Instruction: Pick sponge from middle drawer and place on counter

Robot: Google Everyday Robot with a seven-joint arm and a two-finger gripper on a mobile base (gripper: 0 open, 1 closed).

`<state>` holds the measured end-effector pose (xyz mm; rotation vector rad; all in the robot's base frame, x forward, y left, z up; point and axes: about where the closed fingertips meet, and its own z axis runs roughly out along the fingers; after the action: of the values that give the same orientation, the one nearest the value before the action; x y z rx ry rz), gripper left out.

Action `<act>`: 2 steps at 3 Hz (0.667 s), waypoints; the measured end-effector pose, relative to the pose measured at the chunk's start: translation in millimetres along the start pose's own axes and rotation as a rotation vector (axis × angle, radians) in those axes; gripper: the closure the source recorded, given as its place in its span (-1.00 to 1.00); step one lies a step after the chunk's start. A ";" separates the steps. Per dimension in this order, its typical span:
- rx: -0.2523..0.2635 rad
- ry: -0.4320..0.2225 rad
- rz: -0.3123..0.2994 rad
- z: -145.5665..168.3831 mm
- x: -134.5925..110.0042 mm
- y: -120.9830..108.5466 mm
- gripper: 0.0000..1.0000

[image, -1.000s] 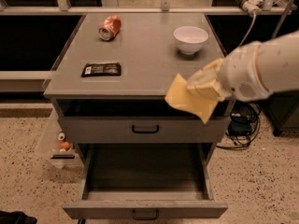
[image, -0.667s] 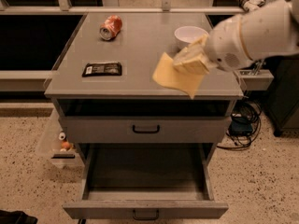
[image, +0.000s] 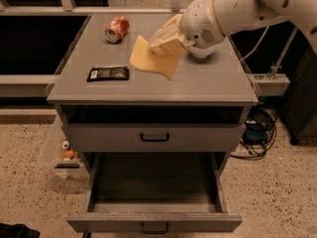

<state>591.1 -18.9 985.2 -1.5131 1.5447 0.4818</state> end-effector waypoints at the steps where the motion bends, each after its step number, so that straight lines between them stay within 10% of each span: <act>1: -0.042 -0.002 -0.012 27.3 7.4 -1.7 1.00; 2: -0.057 0.045 -0.004 47.3 27.8 1.4 1.00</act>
Offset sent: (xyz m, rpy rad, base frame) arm 0.0256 0.0197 -0.0911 -0.1320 0.0764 0.0023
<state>609.0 2.3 937.9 -1.5795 1.5748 0.4959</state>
